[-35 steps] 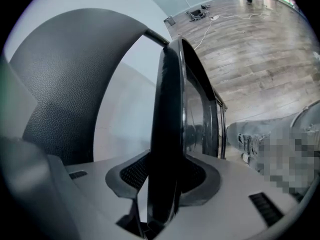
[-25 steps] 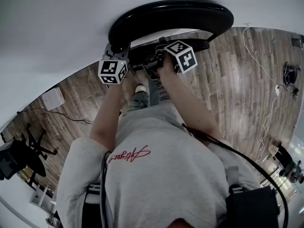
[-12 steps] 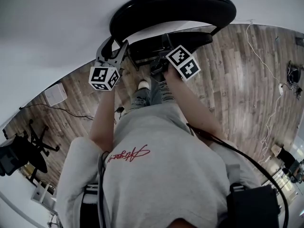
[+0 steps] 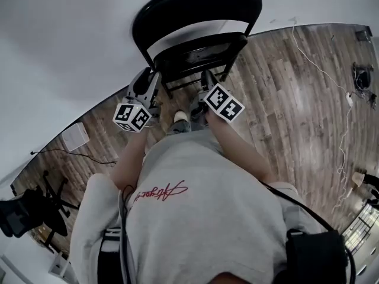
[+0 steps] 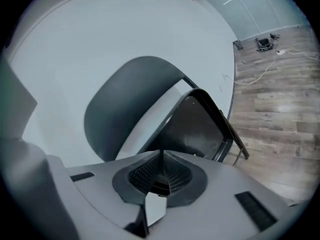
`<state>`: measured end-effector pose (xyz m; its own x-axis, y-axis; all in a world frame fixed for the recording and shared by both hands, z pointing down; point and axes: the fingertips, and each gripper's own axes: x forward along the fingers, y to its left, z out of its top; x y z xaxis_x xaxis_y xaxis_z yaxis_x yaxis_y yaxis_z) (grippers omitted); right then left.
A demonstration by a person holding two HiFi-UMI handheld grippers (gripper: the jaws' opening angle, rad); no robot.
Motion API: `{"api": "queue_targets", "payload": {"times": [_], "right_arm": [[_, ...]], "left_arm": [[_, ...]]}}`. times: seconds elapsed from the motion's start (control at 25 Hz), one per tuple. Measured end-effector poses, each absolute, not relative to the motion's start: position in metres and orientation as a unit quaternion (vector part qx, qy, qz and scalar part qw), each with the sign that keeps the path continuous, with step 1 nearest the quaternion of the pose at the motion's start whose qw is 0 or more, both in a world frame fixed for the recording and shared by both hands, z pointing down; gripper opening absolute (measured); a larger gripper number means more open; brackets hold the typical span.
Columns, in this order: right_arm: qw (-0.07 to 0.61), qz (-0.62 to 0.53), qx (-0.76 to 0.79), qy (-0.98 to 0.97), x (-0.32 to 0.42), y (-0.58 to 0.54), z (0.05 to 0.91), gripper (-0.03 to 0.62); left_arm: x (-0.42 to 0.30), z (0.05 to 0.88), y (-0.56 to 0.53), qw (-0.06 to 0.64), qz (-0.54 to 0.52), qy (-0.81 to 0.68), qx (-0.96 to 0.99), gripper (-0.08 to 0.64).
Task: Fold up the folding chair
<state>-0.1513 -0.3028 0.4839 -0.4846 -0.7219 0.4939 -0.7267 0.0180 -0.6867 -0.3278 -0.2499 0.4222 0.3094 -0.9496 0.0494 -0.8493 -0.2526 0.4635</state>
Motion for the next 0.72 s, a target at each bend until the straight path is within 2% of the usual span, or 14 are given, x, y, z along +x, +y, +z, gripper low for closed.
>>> {"api": "queue_targets", "payload": {"times": [0.08,0.12,0.24,0.44,0.72], "right_arm": [[-0.038,0.462,0.453,-0.762,-0.155,-0.284,0.450,0.032],[-0.063,0.450,0.418,-0.787,-0.157,-0.276,0.430,0.028],[-0.095,0.383,0.365,-0.843,-0.151,-0.257,0.375,0.017],[-0.091,0.246,0.350,-0.899,-0.119,-0.208,0.312,0.017],[-0.083,0.096,0.302,-0.945,-0.050,-0.092,0.257,0.017]], "left_arm": [[-0.290,0.408,-0.241,0.219,-0.144,-0.529,0.807,0.065],[-0.271,0.397,-0.237,0.216,-0.147,-0.508,0.821,0.041],[-0.220,0.361,-0.225,0.181,-0.140,-0.461,0.857,0.031],[-0.154,0.290,-0.183,0.059,-0.114,-0.446,0.886,0.017],[-0.092,0.279,-0.087,0.039,-0.127,-0.517,0.846,0.017]]}}
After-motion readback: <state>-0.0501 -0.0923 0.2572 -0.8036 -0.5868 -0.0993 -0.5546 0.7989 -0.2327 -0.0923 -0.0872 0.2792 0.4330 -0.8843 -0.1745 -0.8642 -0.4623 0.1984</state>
